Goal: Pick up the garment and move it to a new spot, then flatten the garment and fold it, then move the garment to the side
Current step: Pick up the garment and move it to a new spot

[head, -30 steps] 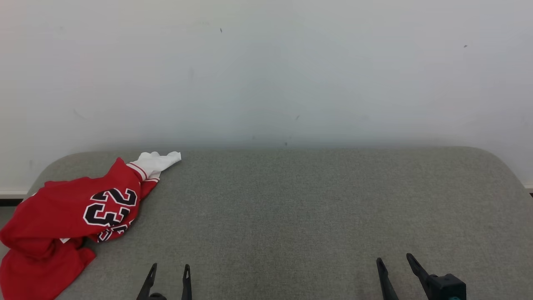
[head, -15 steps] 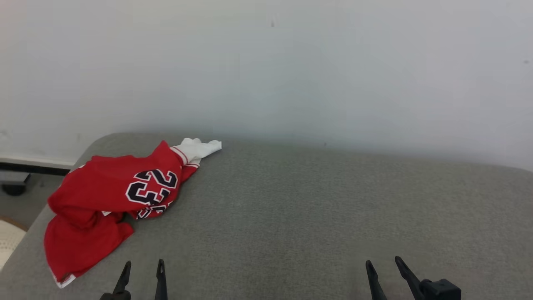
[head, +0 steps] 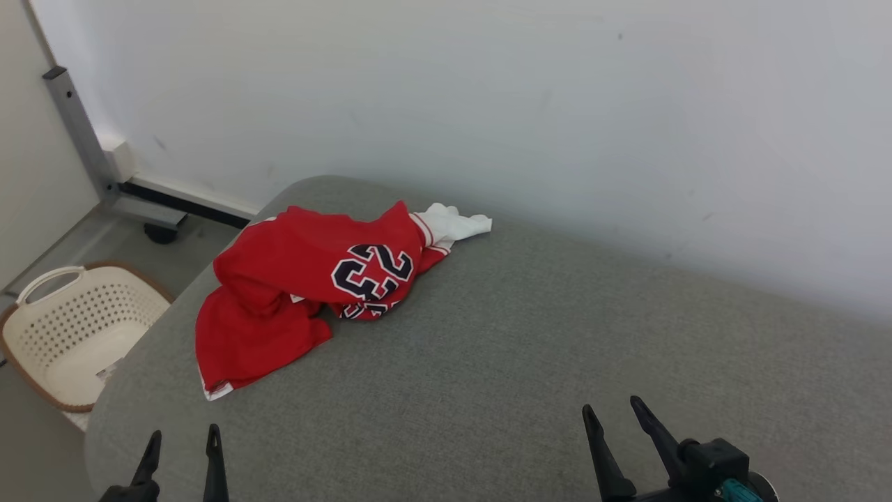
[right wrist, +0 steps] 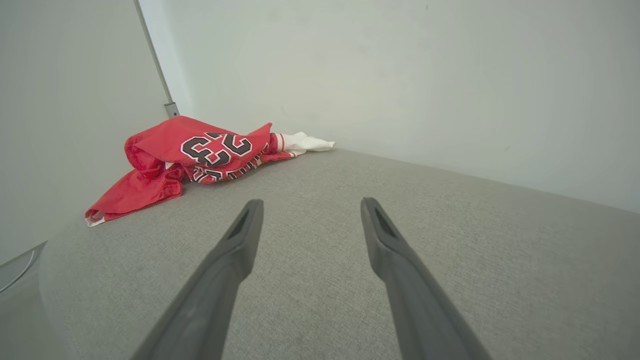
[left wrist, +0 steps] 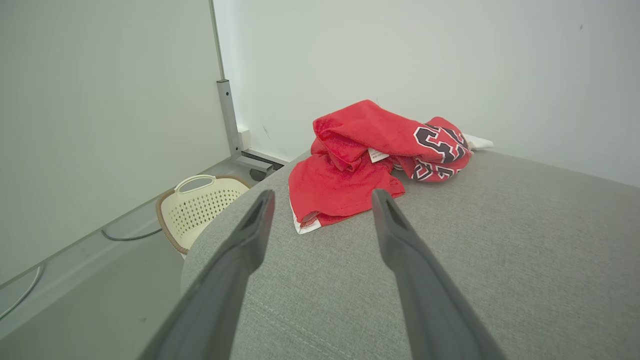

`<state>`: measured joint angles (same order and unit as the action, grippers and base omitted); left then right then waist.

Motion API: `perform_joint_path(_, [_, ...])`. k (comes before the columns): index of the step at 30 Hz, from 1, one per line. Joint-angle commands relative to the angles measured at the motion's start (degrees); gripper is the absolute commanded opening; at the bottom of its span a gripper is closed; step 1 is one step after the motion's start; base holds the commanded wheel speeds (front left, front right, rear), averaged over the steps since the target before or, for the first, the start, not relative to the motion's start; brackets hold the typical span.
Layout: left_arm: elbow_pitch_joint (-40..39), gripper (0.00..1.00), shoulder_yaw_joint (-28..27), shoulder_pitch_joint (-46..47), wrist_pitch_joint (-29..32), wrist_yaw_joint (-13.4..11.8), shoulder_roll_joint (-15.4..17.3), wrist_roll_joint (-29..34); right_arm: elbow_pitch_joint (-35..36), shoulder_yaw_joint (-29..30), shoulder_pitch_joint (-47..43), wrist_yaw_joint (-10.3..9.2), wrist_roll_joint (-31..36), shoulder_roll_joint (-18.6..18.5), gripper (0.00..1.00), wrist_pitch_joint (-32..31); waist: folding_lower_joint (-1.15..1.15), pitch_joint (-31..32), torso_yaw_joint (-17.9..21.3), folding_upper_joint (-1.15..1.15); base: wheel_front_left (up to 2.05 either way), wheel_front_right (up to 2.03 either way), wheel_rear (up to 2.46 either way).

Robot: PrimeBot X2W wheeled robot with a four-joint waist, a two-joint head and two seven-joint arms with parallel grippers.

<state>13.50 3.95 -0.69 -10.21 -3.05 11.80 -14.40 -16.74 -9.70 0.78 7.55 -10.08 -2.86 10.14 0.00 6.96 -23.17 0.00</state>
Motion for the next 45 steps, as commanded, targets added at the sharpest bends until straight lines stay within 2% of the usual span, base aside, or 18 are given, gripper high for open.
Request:
perform_joint_path(1, [-0.5,1.00,-0.2,-0.6,-0.3,-0.2,0.2,-0.7,-0.2,-0.3,0.6,-0.12,-0.3,0.0,1.00,0.2,0.00,-2.2,-3.3,0.00,0.00,0.00,0.00])
perform_joint_path(9, [-3.7,1.00,-2.3,-3.0,-1.3,-2.2,0.4,-1.5,-2.3,-3.3,4.9,-0.12,-0.5,0.0,1.00,0.4,0.00,-4.5,-4.8,0.00,0.00,0.00,0.00])
perform_joint_path(14, [-4.2,1.00,-2.2,-3.5,-1.3,-2.6,0.2,-1.7,-3.8,-4.4,6.5,-0.12,-0.5,0.0,1.00,0.9,0.00,-5.0,-5.1,0.00,0.00,0.00,0.00])
perform_joint_path(17, [-3.6,1.00,-1.0,-1.5,0.1,-1.9,0.3,-1.5,-4.3,-4.9,6.9,-0.12,-0.6,0.0,1.00,1.2,0.00,-5.0,-5.1,0.00,0.00,0.00,0.00])
perform_joint_path(22, [1.4,1.00,4.0,7.8,7.1,2.1,0.2,-1.1,-3.7,-5.0,5.7,-0.12,0.2,0.0,1.00,0.7,0.00,-5.2,-5.1,0.00,0.00,0.00,0.00])
perform_joint_path(25, [8.6,1.00,8.0,15.9,14.0,6.6,-0.3,-1.9,-2.5,-4.4,3.8,-0.12,0.8,-0.1,1.00,0.0,0.00,-5.1,-5.0,0.00,0.00,0.00,0.00])
perform_joint_path(28, [16.5,1.00,12.7,23.7,20.7,9.2,-1.0,-1.7,-0.6,-3.7,0.9,-0.12,1.4,0.0,1.00,-0.9,0.00,-4.6,-4.7,0.00,0.00,0.00,0.00])
perform_joint_path(34, [26.4,1.00,16.4,34.3,23.1,10.4,-0.3,-2.8,6.3,-5.5,-2.8,-0.12,3.6,-0.1,1.00,-5.7,0.00,-8.4,1.7,0.00,0.00,0.00,0.00])
perform_joint_path(42, [34.7,1.00,14.3,45.2,23.2,10.5,0.3,-7.2,17.8,-6.5,-1.0,-0.12,5.8,-3.3,1.00,-11.5,0.00,-18.0,9.4,0.00,0.00,0.00,0.00])
perform_joint_path(45, [36.6,1.00,12.4,47.6,23.2,10.5,-0.4,-9.6,20.1,-6.3,-0.2,-0.12,5.9,-4.4,1.00,-12.5,0.00,-20.4,10.6,0.00,0.00,0.00,0.00])
